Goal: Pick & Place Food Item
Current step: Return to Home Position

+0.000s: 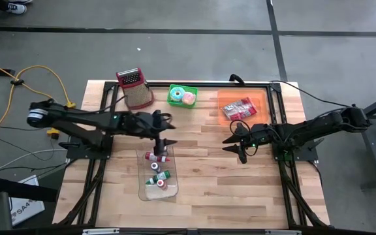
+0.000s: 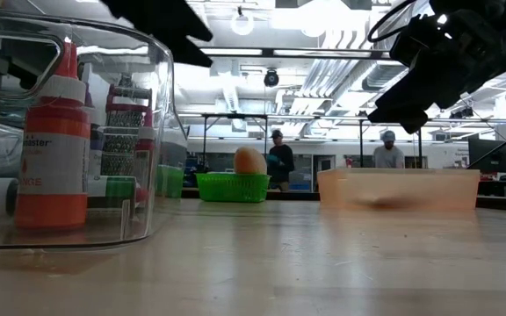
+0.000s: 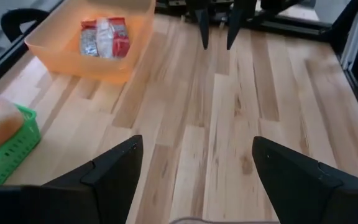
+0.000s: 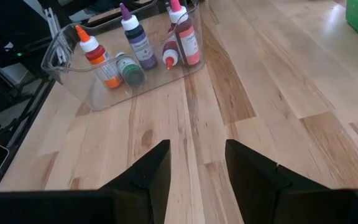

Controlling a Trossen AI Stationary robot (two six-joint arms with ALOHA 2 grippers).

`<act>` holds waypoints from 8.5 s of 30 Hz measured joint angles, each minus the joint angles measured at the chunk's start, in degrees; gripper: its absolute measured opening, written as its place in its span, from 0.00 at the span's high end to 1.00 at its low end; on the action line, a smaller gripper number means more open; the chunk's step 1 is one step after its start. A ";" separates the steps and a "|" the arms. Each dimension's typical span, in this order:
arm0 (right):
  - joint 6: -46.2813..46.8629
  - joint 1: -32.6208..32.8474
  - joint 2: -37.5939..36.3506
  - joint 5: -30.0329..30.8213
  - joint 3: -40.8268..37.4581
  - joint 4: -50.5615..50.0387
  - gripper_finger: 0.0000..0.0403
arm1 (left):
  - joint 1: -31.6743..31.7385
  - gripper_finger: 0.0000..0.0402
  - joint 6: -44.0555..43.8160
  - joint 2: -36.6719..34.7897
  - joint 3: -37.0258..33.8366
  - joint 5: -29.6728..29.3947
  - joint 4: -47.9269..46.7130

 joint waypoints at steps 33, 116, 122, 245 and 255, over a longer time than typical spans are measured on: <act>0.00 -0.02 0.02 0.01 0.00 0.07 0.65 | 1.70 0.27 -2.60 -35.98 -40.18 -16.36 24.29; 0.00 -0.02 0.00 0.00 0.00 0.10 0.65 | 17.81 0.27 -7.47 -54.44 -51.08 -0.59 13.41; 0.00 0.01 0.02 0.02 0.00 0.10 0.65 | 17.81 0.27 -7.30 -54.44 -51.08 -0.40 13.77; -5.85 -3.51 -47.86 -4.90 -14.73 -5.39 0.65 | 17.83 0.27 -7.27 -54.44 -51.08 -0.31 14.03; -4.31 -3.51 -52.22 -4.68 -17.17 -7.80 0.65 | 17.81 0.27 -7.26 -54.44 -51.08 -0.31 14.04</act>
